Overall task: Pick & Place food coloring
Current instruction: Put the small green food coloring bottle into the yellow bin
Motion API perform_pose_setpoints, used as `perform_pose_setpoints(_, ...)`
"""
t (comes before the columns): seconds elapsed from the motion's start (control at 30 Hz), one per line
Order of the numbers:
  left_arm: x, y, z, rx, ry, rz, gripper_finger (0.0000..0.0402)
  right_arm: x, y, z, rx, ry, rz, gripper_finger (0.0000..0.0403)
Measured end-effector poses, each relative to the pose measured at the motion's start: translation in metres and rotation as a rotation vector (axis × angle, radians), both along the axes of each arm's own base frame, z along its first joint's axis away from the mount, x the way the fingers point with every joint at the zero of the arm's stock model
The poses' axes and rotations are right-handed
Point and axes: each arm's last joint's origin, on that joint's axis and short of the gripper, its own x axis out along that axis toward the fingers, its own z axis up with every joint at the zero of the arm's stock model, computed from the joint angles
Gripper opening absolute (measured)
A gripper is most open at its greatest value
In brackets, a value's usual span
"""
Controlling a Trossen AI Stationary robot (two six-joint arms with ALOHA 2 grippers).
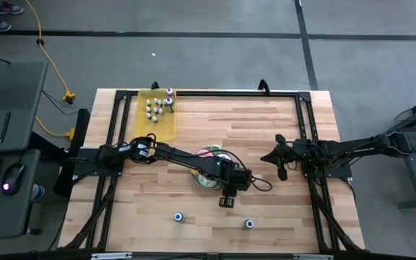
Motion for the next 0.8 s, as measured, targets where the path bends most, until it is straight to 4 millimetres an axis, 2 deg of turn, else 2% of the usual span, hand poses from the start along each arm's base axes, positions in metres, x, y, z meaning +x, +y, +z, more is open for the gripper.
perform_pose_setpoints(0.17,0.0,-0.001,0.0,-0.019,0.003,-0.01,0.0046,0.0,0.0,0.0,0.0,0.0,0.0,0.0)
perform_pose_setpoints(0.3,-0.002,-0.001,0.008,-0.032,-0.003,-0.016,0.004,0.0,0.0,0.0,0.0,0.0,0.0,0.0)
perform_pose_setpoints(0.67,-0.009,0.005,0.076,0.017,0.007,-0.09,0.0044,0.0,0.0,0.0,0.0,0.001,0.0,0.0)
perform_pose_setpoints(0.73,-0.011,0.005,0.085,0.027,0.001,-0.124,0.0044,0.0,0.0,0.0,0.0,0.0,0.0,0.0)
perform_pose_setpoints(0.8,-0.013,0.004,0.085,0.021,0.015,-0.162,0.0044,0.0,0.0,0.0,0.0,0.001,0.0,0.0)
